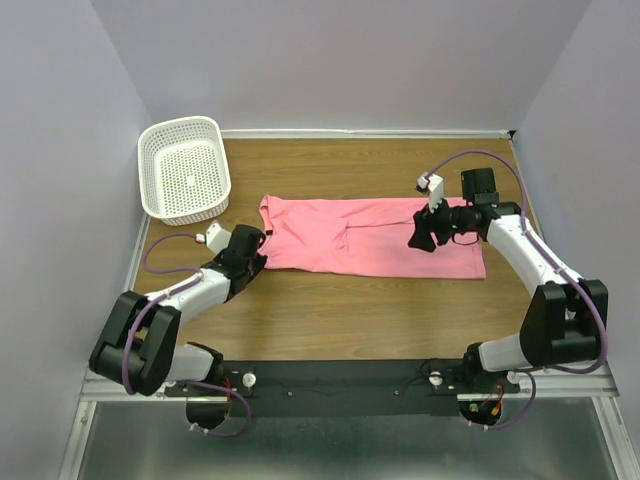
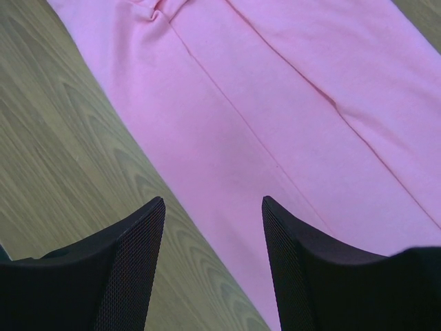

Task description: Fold and stack the t-shirts

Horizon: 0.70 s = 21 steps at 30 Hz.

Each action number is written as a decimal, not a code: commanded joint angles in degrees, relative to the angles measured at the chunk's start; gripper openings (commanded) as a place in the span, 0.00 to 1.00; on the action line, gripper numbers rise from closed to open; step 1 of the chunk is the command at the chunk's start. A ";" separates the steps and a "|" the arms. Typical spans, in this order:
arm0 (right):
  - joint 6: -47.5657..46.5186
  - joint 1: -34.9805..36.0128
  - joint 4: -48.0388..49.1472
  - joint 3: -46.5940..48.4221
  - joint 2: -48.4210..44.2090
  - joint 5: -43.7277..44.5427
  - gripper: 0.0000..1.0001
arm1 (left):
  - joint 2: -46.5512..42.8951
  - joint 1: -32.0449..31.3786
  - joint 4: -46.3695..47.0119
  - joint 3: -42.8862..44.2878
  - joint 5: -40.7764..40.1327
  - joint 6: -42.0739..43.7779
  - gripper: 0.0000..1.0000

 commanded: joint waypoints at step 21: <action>-7.10 -0.23 -3.18 11.73 10.86 -5.69 0.93 | -26.15 9.14 -6.62 -2.38 1.85 21.25 0.81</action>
